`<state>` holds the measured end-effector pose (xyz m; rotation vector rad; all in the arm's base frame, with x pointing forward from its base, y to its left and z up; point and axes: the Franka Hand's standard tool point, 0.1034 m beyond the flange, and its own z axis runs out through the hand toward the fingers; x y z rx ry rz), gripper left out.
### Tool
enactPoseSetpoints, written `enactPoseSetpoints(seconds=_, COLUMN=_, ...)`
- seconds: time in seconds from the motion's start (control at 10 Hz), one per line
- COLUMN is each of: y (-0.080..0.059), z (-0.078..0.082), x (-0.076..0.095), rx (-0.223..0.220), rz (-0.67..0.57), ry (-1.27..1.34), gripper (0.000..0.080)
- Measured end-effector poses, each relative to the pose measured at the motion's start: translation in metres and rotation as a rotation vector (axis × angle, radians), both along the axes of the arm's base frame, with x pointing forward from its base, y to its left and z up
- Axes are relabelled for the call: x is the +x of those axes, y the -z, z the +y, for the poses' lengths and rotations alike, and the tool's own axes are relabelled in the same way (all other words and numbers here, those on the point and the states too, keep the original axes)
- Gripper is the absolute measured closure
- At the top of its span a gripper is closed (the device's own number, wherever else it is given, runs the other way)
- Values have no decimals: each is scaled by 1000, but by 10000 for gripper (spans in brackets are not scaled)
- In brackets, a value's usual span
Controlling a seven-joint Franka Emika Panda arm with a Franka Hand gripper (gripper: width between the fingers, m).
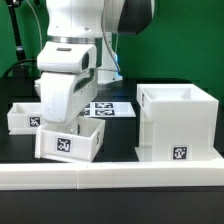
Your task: Assemble drawer
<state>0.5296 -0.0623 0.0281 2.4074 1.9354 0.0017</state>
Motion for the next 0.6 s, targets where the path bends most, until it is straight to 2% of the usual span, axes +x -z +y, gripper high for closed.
enactPoseSetpoints(seconds=0.1, y=0, z=0, x=0, rx=-10, rz=3, ry=-55, gripper=758)
enactPoseSetpoints(seconds=0.3, y=1, z=8, x=1, rx=-28, rz=10, ry=-173, gripper=758)
enactPoseSetpoints(seconds=0.6, y=1, z=6, x=0, rx=-29, rz=11, ry=-154, gripper=757)
